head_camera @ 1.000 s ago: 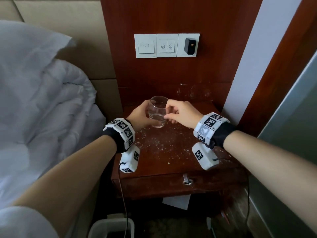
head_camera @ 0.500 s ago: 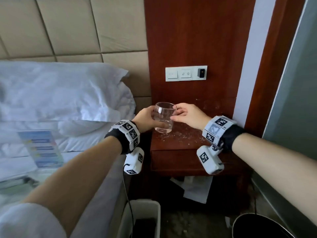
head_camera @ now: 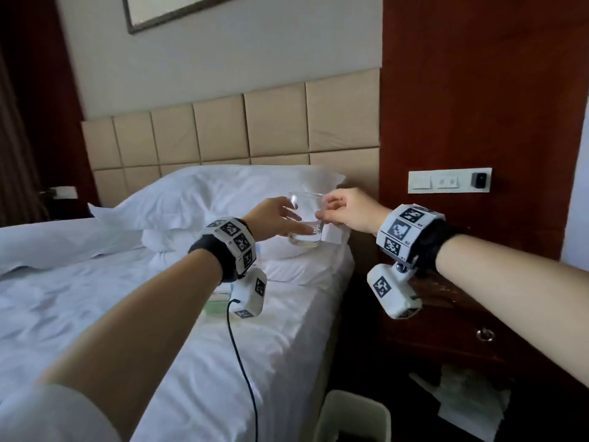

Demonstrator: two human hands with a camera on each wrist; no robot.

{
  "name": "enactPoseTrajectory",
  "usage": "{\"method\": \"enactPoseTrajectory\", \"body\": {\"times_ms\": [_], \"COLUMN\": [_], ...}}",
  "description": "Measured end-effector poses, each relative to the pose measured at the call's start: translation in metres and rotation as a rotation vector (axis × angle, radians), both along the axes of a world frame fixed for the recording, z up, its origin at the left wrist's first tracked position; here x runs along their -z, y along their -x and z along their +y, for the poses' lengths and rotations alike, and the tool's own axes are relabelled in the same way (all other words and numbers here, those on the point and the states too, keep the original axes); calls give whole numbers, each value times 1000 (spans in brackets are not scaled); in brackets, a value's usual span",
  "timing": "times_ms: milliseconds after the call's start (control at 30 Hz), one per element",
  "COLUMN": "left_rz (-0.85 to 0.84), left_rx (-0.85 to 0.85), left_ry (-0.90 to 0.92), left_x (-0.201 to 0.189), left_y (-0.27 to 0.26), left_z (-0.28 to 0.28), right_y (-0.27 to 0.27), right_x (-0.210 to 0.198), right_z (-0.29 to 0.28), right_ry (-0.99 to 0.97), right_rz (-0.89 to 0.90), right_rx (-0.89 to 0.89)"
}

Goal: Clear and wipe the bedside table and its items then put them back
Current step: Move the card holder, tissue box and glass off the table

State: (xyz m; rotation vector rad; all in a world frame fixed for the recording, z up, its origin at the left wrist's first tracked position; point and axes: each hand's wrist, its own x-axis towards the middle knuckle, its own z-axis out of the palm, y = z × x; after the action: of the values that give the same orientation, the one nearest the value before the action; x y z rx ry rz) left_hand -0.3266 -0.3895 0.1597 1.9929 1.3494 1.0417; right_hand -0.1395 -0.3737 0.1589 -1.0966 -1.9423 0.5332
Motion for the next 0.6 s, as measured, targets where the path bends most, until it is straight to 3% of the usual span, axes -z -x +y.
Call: {"method": "enactPoseTrajectory", "body": {"times_ms": [233,600], "left_rz": [-21,-21], "left_rx": [-187,-337], "left_ry": [37,262], "left_x": [14,88], "left_y": [90,184], "left_z": [-42,-59], "right_y": [96,194], "right_x": [11,87], "right_z": [-17,-27], "right_ry": [52,120], "right_rz": [-32,-158], "right_rx": [-165,-261]}}
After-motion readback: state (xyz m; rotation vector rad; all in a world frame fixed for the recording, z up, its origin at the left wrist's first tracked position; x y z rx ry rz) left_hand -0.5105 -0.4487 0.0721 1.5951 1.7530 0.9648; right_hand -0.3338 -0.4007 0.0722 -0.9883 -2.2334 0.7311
